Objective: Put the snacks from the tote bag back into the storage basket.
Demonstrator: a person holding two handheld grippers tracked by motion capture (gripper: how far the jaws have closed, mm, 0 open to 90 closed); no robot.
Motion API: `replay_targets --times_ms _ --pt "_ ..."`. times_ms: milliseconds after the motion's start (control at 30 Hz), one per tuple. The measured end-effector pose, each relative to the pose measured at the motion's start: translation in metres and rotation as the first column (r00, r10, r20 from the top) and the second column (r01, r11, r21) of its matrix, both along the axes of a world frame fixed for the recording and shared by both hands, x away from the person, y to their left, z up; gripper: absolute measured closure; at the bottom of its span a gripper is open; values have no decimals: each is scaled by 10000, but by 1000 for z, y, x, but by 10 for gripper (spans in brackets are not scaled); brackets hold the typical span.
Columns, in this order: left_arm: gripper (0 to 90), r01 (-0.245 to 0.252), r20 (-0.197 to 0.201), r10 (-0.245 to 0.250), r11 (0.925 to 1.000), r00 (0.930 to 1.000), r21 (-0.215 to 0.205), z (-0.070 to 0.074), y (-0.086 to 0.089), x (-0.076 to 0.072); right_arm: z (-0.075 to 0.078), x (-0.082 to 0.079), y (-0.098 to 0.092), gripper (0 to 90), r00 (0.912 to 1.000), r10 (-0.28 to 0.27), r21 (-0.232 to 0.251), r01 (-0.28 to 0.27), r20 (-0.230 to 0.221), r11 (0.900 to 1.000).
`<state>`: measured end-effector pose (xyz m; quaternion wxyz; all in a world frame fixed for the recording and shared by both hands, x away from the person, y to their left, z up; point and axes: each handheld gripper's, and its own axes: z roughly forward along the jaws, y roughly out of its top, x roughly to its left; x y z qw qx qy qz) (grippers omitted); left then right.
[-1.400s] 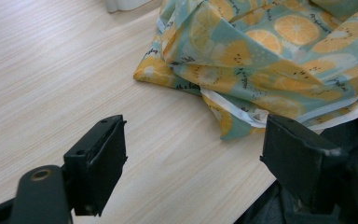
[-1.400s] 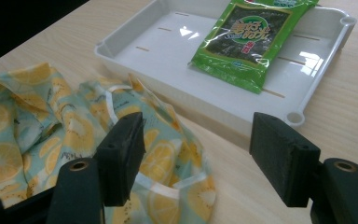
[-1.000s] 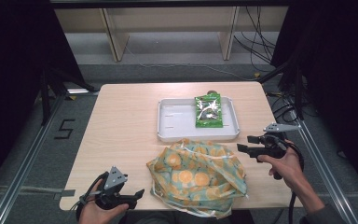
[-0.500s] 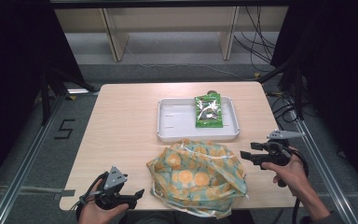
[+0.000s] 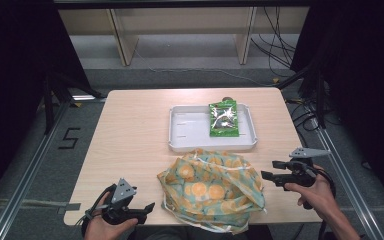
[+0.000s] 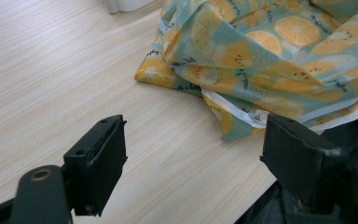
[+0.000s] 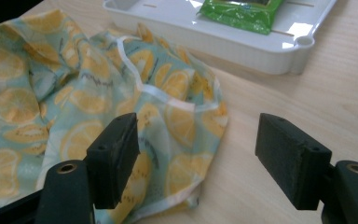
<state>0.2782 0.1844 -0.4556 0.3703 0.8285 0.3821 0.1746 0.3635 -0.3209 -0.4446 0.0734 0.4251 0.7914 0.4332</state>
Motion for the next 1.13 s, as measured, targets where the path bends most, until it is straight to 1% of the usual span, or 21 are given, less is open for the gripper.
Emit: replay_targets --times_ms 33,67,133,167,200,233,267,300,367,433,467,500,600,700,767,800,833,900,933,1033,1133 --pt "212 18 7 -18 10000 10000 23 0 0 0 -1 -2 0 311 9999 -74 -59 74 -87 10000" --pt "212 18 19 -18 10000 10000 25 0 0 0 -2 -5 -1 310 10000 -56 -205 57 35 9998" --pt "212 25 22 -25 10000 10000 22 0 0 0 -1 -11 -2 310 9993 -194 -85 192 -304 9998" --pt "212 101 -8 -101 9998 9999 155 1 1 1 -3 -11 -5 308 10000 -11 -179 10 -49 9998" --pt "212 170 187 -175 9995 9997 250 0 2 2 -3 -14 -4 304 9998 -109 -73 108 -188 9999" --pt "211 259 269 -268 9990 9993 351 1 2 3 -4 -15 -5 300 9997 -69 -237 64 -229 9997" --pt "212 129 66 -130 9998 9999 177 0 1 1 -4 -17 -5 300 9993 -54 -276 43 -373 9996" --pt "212 77 -38 -76 9999 10000 129 0 1 0 -5 -18 -6 300 9995 -38 -356 28 -298 9994" --pt "212 104 -11 -104 9998 9999 186 0 1 1 -6 -21 -7 300 9994 2 -382 -15 -338 9993" --pt "212 -100 -139 99 9999 9999 -32 -1 0 0 -7 -25 -8 299 9990 -37 -354 21 -445 9994" --pt "212 -87 -133 87 10000 9999 -14 -1 0 0 -7 -27 -9 299 9988 -16 -359 -1 -488 9994" --pt "212 -76 -136 76 10000 9999 -4 -1 0 0 -8 -28 -11 299 9996 36 -448 -49 -296 9990" --pt "212 -94 -130 94 10000 9999 -23 -1 0 0 -10 -32 -13 298 9988 -42 -400 23 -482 9992" --pt "212 -103 -124 103 9999 9999 -31 -1 0 0 -12 -34 -15 299 9992 -108 -496 88 -395 9987" --pt "212 -218 -79 218 9997 9997 -96 -1 -1 0 -13 -36 -16 298 9984 -141 -448 116 -547 9989" --pt "211 -105 -104 104 9999 9999 -50 -1 0 0 -13 -36 -16 299 9983 -114 -457 87 -575 9989" --pt "212 -106 -124 106 9999 9999 -35 0 0 0 -13 -34 -17 299 9994 113 -551 -131 -332 9984" --pt "212 -109 -120 108 9999 9999 -44 0 0 0 -12 -37 -15 299 9983 -144 -473 117 -572 9988" --pt "212 -102 -124 102 9999 9999 -32 0 0 0 -12 -37 -14 299 9983 -151 -447 126 -567 9989" --pt "212 -102 -131 101 9999 9999 -34 0 0 0 -13 -35 -16 298 10000 -20 -734 16 -67 9973" --pt "212 -147 -101 146 9999 9998 -77 -1 0 0 -13 -34 -17 295 10000 -38 -748 33 -68 9972"
